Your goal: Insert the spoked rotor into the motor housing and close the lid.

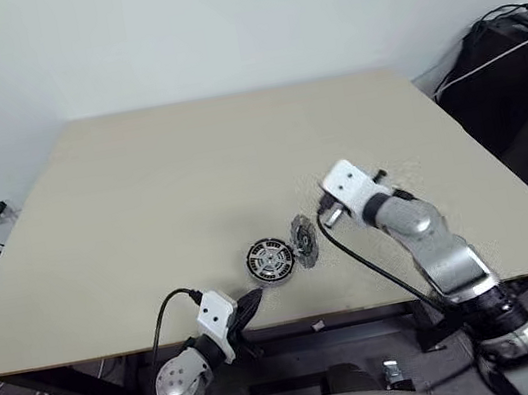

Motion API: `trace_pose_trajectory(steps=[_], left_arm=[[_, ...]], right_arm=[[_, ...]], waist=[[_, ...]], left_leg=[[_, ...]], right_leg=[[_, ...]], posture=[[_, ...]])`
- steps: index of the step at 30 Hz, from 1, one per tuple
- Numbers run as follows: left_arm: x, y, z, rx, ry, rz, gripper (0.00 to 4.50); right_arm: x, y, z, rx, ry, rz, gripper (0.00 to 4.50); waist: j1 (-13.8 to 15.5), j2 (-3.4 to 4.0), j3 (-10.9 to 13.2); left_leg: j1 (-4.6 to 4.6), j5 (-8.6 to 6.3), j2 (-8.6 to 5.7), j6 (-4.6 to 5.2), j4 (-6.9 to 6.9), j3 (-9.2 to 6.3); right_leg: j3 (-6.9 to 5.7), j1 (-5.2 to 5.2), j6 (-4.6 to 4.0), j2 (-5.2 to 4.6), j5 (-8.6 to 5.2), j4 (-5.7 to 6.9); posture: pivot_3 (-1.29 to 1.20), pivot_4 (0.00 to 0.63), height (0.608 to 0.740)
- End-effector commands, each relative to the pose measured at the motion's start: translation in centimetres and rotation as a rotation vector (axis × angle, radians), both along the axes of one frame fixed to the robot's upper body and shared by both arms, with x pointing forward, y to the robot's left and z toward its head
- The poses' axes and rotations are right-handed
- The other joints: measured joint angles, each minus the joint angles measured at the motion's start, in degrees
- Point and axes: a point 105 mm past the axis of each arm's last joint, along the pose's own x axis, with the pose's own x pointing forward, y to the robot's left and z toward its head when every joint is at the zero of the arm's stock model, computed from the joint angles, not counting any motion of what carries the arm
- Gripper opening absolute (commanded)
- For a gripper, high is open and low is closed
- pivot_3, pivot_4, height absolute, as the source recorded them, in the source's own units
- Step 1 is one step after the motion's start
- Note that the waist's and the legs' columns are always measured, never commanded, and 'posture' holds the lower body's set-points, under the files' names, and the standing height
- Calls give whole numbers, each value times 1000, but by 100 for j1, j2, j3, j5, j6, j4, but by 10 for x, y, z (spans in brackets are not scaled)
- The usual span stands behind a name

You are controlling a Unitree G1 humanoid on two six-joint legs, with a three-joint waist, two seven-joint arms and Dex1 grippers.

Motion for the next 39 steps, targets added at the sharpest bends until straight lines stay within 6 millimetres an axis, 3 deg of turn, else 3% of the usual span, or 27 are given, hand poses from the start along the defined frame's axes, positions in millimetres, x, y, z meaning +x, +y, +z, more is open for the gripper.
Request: trace_pose_trajectory(steps=[1, 3, 7, 12, 15, 22, 25, 29, 32, 35, 39], left_arm=[[4, -3, 16, -17, -63, -22, 0], [4, -1, 18, -18, -66, -24, 0], [4, 1, 22, -17, -72, -27, 0], [2, 3, 23, -13, -65, -31, 0], [2, 4, 23, -10, -61, -34, 0], [3, 9, 21, -1, -57, -25, 0], [2, 11, 18, 3, -51, -17, 0], [-1, 13, 15, 5, -41, -8, 0], [-3, 12, 13, 4, -33, -7, 0], [-3, 11, 13, 1, -32, -10, 0], [-2, 10, 14, 2, -33, -14, 0]], right_arm=[[-17, -9, -15, -55, 80, 76, 24], [-30, -3, -18, 50, 120, 127, 24], [-38, 8, -6, 285, 83, 130, 24], [-46, 39, 26, 683, 73, 193, 24], [-51, 55, 35, 807, 107, 260, 24], [-48, 71, 19, 810, 179, 273, 24], [-41, 72, 23, 845, 133, 245, 24], [-27, 54, 42, 922, -17, 151, 24], [-18, 28, 51, 974, -119, 27, 24], [-22, 21, 40, 888, -83, -4, 24], [-37, 31, 21, 791, 46, 61, 24]], waist=[[7, 0, 0], [-13, 1, 0], [-31, 2, 4], [-14, 0, 4], [5, -3, 6], [7, 0, 5], [5, 1, 4], [10, 1, 4], [36, 1, 4], [34, 4, 2], [29, 15, -5]], left_leg=[[0, 0, 0, 1, 0, 0], [3, 0, 0, 1, 0, 2], [10, 0, 10, 1, 1, -1], [11, -1, 21, 1, 7, -2], [10, -1, 21, 2, 6, -4], [10, -2, 20, 1, 5, -5], [9, -2, 20, 1, 3, -4], [6, -2, 18, 0, 2, -3], [4, -3, 17, -1, 2, -4], [4, -5, 16, -4, 2, -3], [5, -2, 17, 1, -2, -1]], right_leg=[[0, 1, 0, 0, 0, 0], [2, 1, 1, 3, 0, 0], [1, 7, 32, 11, -18, 2], [2, 13, 36, 5, -16, 3], [2, 13, 34, 2, -15, 1], [1, 11, 7, -2, 1, 2], [1, 10, 6, -1, 1, 2], [2, 7, 6, -2, 1, 1], [1, 7, 6, -4, 1, 1], [1, 7, 5, -5, 2, 1], [3, 4, 3, -4, 1, 1]], posture=[[0, 0, 740], [0, 0, 740], [0, 0, 740], [0, 0, 740], [0, 0, 740], [0, 0, 740], [0, 0, 740], [0, 0, 740], [0, 0, 740], [0, 0, 740], [0, 0, 740]])
